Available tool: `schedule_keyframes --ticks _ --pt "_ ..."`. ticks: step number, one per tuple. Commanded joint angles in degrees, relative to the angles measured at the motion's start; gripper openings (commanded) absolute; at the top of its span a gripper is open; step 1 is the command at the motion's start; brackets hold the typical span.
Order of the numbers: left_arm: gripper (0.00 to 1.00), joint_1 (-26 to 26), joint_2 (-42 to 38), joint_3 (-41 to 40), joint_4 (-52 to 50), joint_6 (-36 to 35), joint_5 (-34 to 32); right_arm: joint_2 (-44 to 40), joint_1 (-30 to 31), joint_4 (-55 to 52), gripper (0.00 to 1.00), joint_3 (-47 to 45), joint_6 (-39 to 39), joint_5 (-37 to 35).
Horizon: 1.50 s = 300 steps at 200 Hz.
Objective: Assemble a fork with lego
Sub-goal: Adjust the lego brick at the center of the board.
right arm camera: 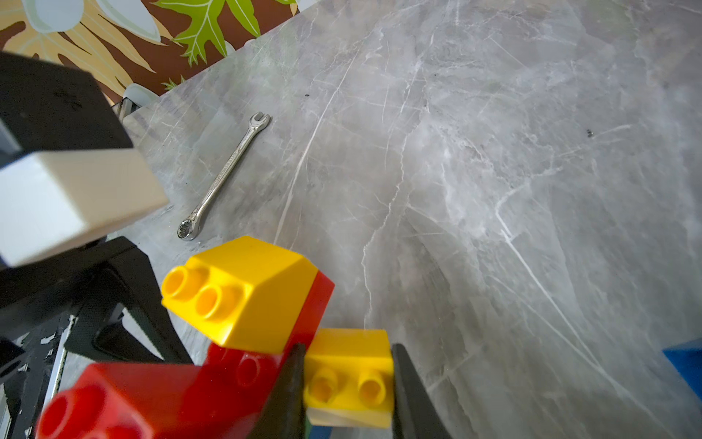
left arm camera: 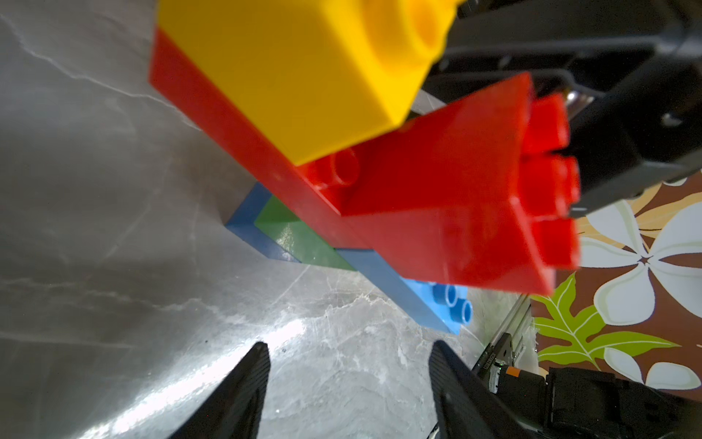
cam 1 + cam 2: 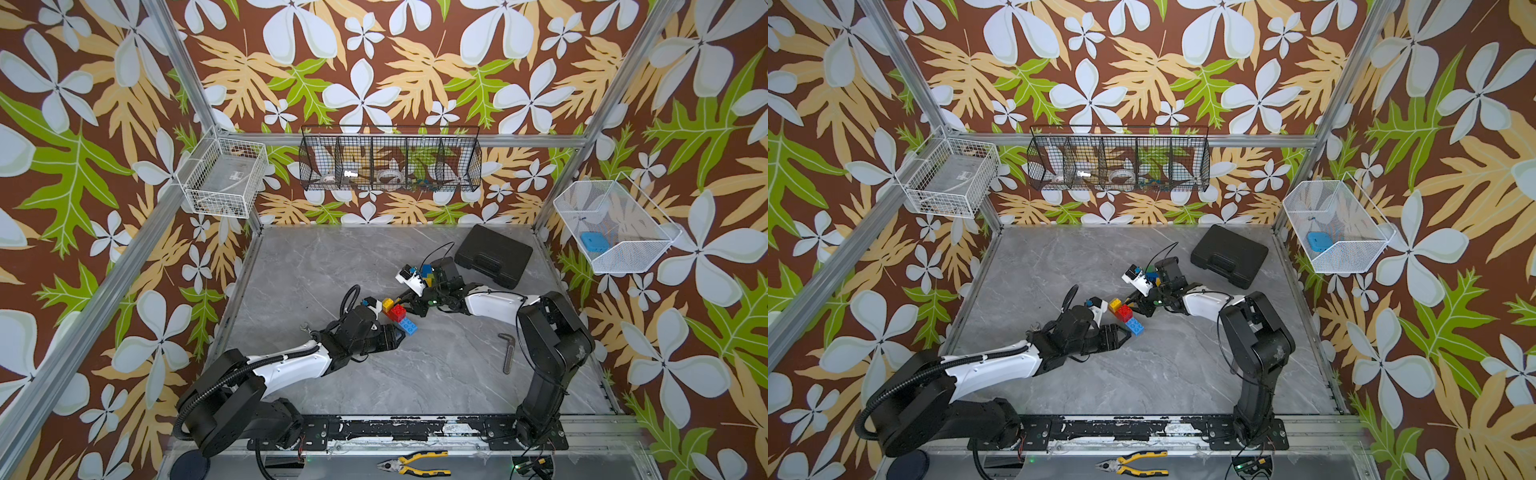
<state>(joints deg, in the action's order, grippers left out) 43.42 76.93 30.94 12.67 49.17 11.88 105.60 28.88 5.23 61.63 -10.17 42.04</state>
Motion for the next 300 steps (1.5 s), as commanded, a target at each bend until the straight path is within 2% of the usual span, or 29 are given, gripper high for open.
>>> schedule_keyframes --ticks 1,30,61,88,99,128,157,173,201,241,300 --pt "0.69 0.13 0.07 0.19 1.46 0.23 -0.56 -0.17 0.04 -0.66 0.0 0.51 -0.79 0.15" --pt "0.68 0.24 -3.79 -2.56 1.38 -0.49 -0.54 -3.94 -1.25 5.41 0.0 -3.17 6.35 -10.37" --pt "0.58 0.26 -14.49 -5.42 1.86 -5.04 0.31 -12.98 -3.56 11.27 0.0 -10.58 13.99 -20.24" --pt "0.52 -0.23 -19.79 -0.51 -3.82 -10.85 -4.21 -22.45 -3.62 13.69 0.0 -18.45 16.33 -20.16" --pt "0.49 -1.51 -18.82 2.2 -4.83 -12.92 -3.74 -26.5 -3.13 13.36 0.0 -21.16 17.03 -20.13" --pt "0.42 -5.28 -13.23 7.78 -5.01 -16.3 0.29 -36.04 1.86 6.08 0.0 -24.51 17.77 -29.02" --pt "0.35 -6.14 -5.86 13.13 -5.89 -20.02 2.22 -42.94 3.74 1.23 0.0 -27.07 22.03 -30.93" --pt "0.34 -6.26 -3.36 14.52 -5.63 -20.78 2.51 -45.38 5.68 -3.27 0.0 -26.71 23.05 -34.32" --pt "0.33 -6.85 -0.88 15.47 -5.08 -21.22 2.27 -46.44 9.09 -10.94 0.0 -24.42 23.69 -39.29" --pt "0.31 -7.12 0.9 15.29 -4.14 -21.56 3.33 -46.9 9.73 -13.46 0.0 -22.42 24.72 -39.32" --pt "0.26 -7.12 2.63 14.44 -2.74 -21.22 4.11 -43.02 12.98 -16.95 0.0 -18.0 23.02 -40.12"
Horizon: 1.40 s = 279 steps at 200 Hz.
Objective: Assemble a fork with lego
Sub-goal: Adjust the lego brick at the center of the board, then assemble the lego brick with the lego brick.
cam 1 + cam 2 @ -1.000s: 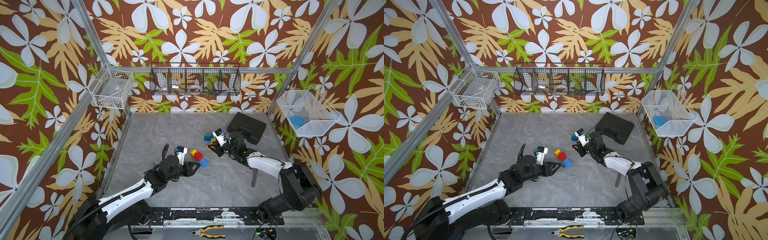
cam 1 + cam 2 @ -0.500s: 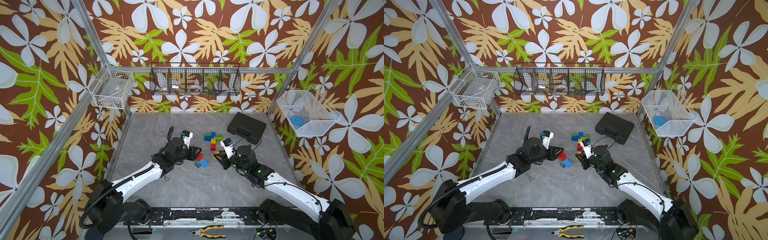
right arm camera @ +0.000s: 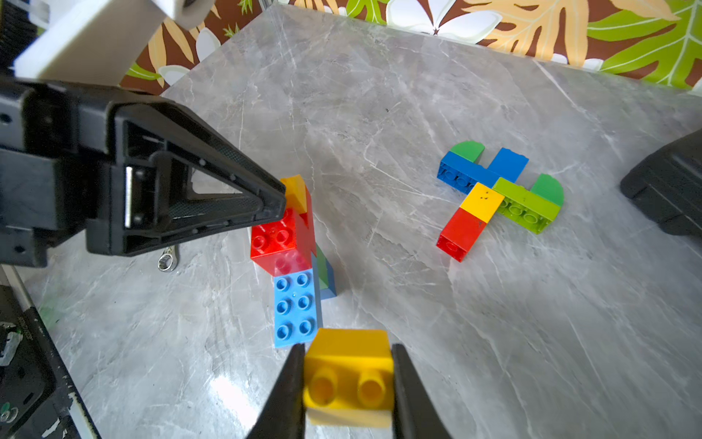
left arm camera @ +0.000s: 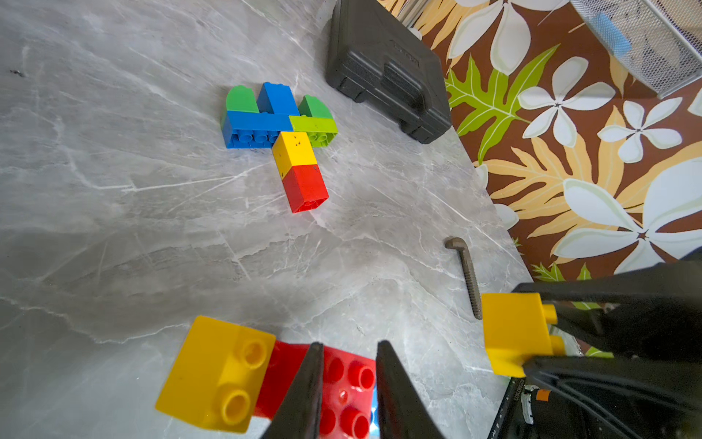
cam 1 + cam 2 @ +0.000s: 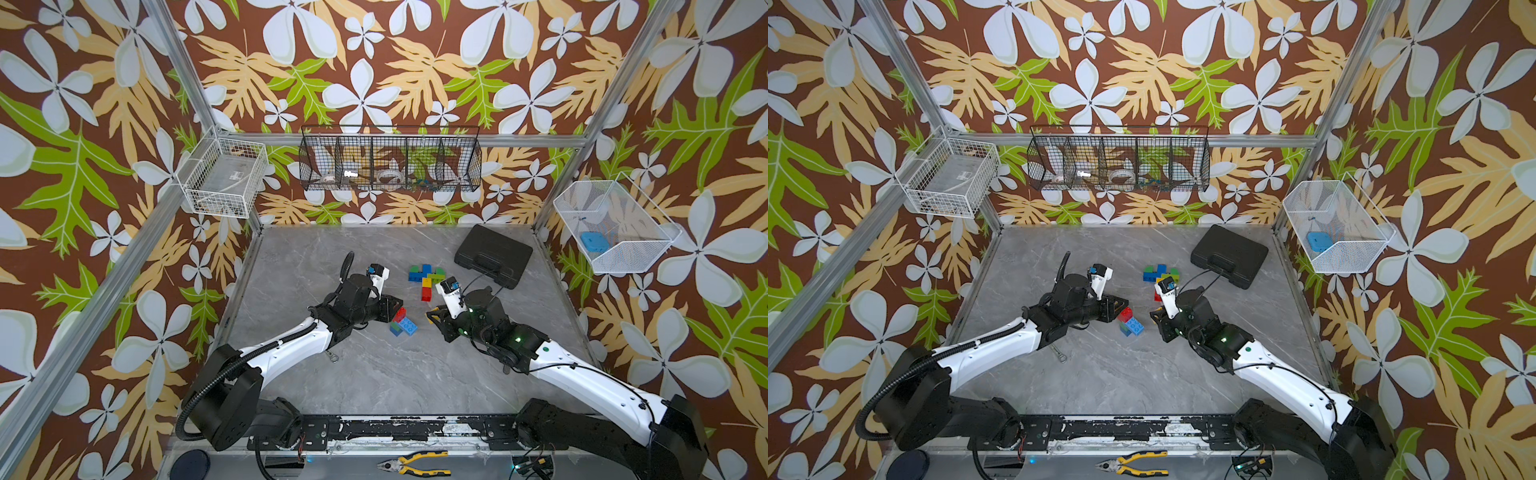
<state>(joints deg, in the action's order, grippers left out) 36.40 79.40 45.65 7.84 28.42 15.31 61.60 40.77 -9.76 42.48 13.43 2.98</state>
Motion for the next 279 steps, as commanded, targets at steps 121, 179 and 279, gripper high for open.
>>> schedule_keyframes --ticks 121,179,279 --pt "0.24 -0.1 -0.71 -4.33 4.36 0.92 0.42 11.51 5.89 -8.53 0.0 8.94 -3.77 -0.37" --pt "0.24 -0.11 -0.46 -4.45 4.73 0.88 0.92 15.48 5.57 -11.28 0.0 12.79 -13.41 2.84" --pt "0.24 -0.1 -0.05 -4.61 5.43 1.31 1.21 20.41 2.47 -12.96 0.0 16.17 -21.59 8.12"
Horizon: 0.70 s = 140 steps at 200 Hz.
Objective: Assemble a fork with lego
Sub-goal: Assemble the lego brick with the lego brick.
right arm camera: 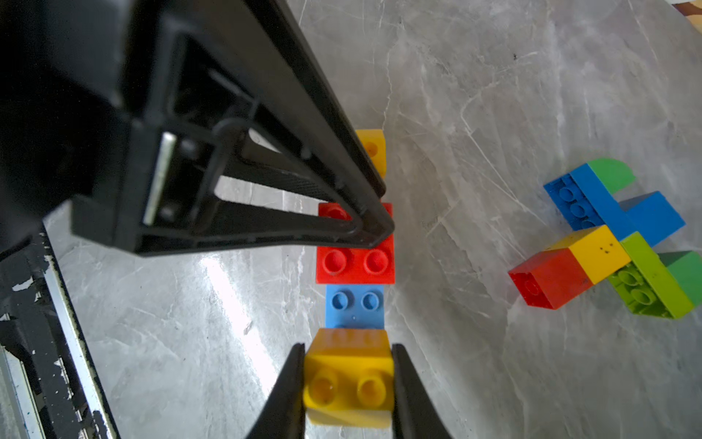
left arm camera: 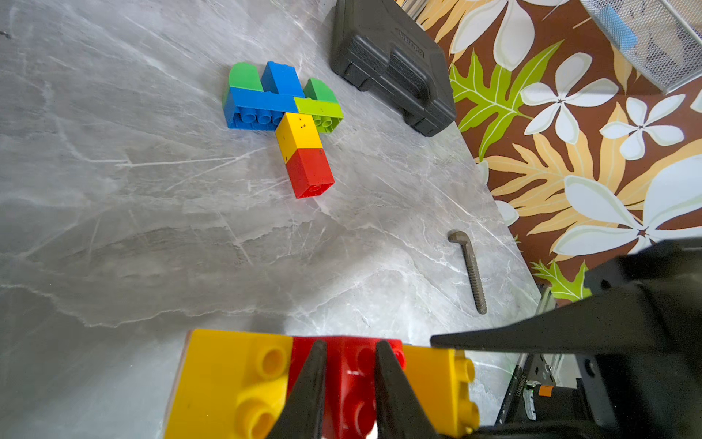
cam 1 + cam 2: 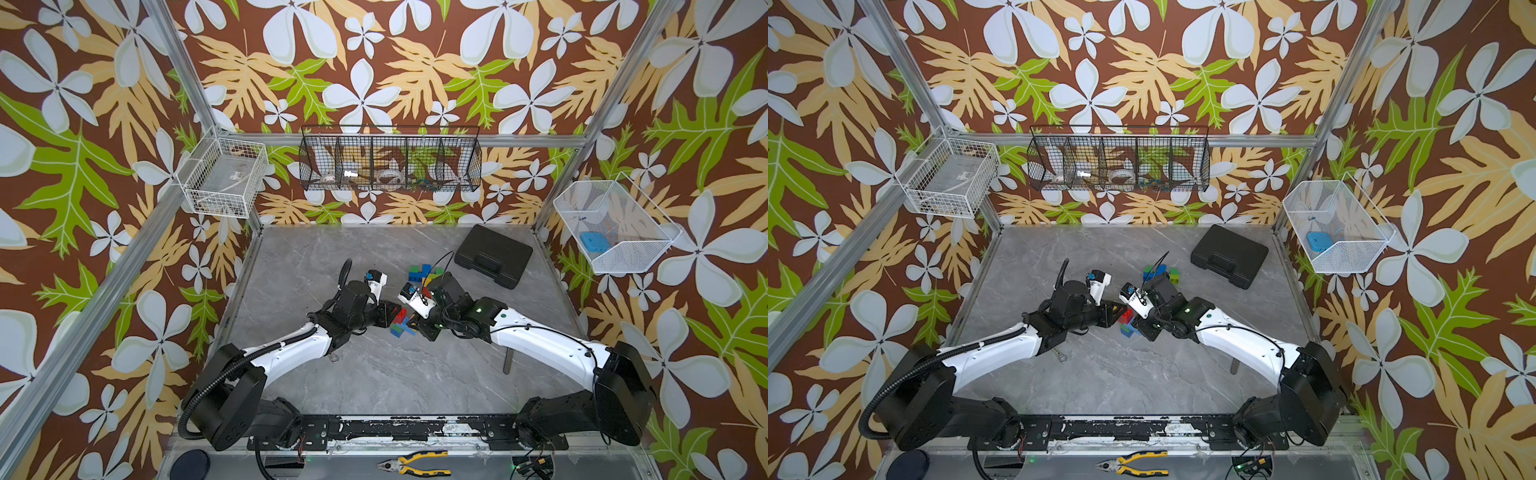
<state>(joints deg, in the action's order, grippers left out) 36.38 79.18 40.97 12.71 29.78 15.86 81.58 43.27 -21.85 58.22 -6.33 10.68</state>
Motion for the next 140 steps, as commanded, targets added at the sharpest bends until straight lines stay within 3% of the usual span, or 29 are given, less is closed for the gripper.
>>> schedule_keyframes --ticks 1,140 --pt "0.24 -0.08 0.18 0.07 0.51 -0.01 0.62 0.43 -0.02 -0.85 0.0 0.42 -1.79 0.32" --pt "0.24 -0.05 0.44 -0.19 0.72 0.29 1.0 1.83 -2.05 1.82 0.0 -1.0 -2.32 3.58"
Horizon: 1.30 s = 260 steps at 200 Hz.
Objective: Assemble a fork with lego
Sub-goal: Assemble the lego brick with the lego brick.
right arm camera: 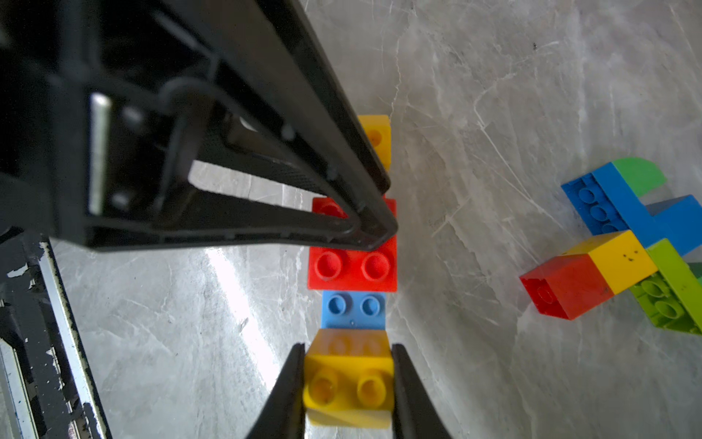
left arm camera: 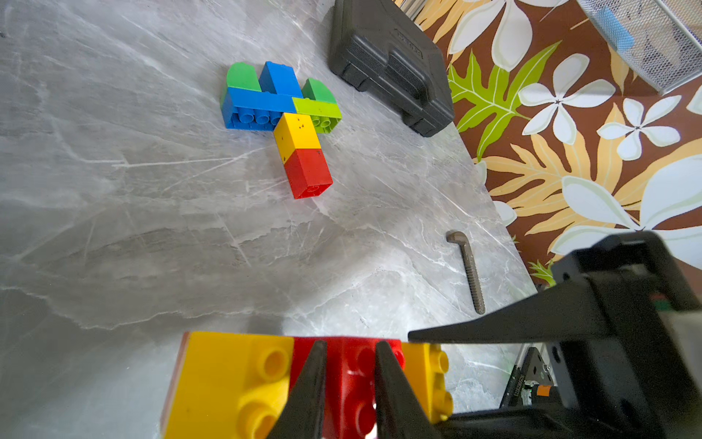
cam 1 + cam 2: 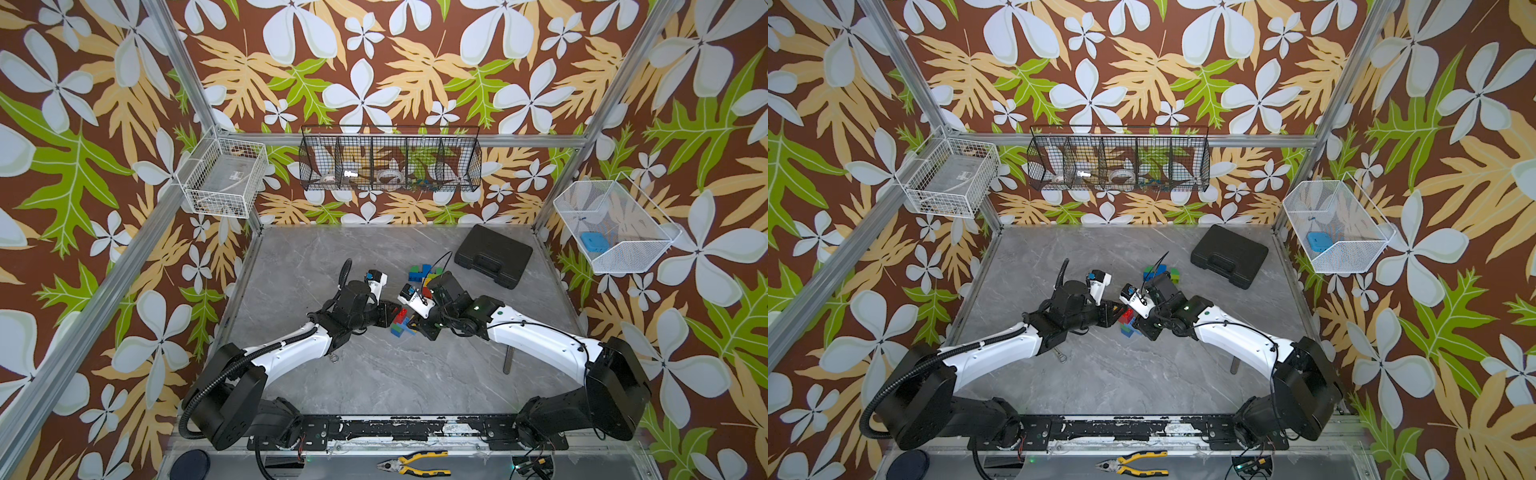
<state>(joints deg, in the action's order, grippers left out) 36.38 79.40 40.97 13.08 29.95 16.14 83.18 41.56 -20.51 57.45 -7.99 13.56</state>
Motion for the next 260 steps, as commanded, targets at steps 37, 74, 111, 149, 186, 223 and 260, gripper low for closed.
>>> schedule_keyframes --ticks 37,74,111,149,186,223,260 --pt "0.24 -0.08 0.39 -0.05 0.37 0.19 0.86 1.21 -0.34 0.04 0.0 0.09 -1.37 1.97" --pt "0.24 -0.08 0.28 -0.26 0.37 0.48 0.91 1.82 -0.36 -0.62 0.0 0.11 -1.94 2.17" --pt "0.24 -0.08 0.37 -0.35 0.45 0.62 0.86 1.98 -0.41 -0.89 0.0 -0.01 -2.03 2.01" --pt "0.24 -0.08 0.41 -0.45 0.54 0.66 0.84 1.88 -0.34 -0.43 0.0 -0.37 -1.94 2.17" --pt "0.24 -0.08 0.29 -0.73 0.72 0.88 0.72 1.82 -0.35 0.47 0.0 -1.11 -1.59 2.41" --pt "0.24 -0.08 0.06 -0.98 0.73 0.94 0.65 1.75 -0.34 0.92 0.07 -1.46 -1.25 2.59" --pt "0.24 -0.08 -0.03 -1.33 0.81 1.05 0.52 0.38 -0.35 2.35 0.54 -0.6 0.02 3.55"
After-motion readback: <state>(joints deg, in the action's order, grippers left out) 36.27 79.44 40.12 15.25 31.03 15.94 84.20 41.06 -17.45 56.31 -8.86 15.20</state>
